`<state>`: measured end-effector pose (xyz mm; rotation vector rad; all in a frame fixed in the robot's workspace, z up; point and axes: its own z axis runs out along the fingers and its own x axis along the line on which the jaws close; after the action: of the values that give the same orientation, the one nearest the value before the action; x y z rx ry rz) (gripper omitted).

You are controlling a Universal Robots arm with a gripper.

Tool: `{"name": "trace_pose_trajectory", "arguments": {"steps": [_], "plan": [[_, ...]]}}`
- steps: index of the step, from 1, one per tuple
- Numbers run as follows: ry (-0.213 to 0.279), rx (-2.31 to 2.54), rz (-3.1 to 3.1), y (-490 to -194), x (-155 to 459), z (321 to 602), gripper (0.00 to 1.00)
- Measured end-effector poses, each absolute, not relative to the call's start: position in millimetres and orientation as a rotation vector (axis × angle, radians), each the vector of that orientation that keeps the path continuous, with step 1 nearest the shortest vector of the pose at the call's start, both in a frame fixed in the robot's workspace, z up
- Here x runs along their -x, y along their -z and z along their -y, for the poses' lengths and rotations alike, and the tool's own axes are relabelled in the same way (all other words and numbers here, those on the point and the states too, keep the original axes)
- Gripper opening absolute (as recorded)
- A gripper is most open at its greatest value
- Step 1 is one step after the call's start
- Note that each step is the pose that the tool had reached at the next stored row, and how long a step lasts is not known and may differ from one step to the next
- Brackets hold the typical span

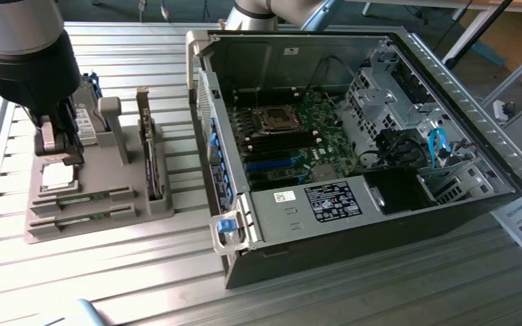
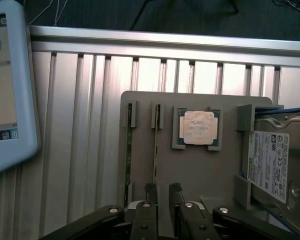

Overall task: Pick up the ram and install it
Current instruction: 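Pick up the ram and move it above insertion slot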

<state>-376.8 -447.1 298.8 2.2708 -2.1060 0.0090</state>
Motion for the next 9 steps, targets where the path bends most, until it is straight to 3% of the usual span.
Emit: {"name": "trace_pose_trajectory", "arguments": {"steps": [9], "plan": [[-0.009, -2.271, 2.106, -286, 377, 447, 0.24]]}}
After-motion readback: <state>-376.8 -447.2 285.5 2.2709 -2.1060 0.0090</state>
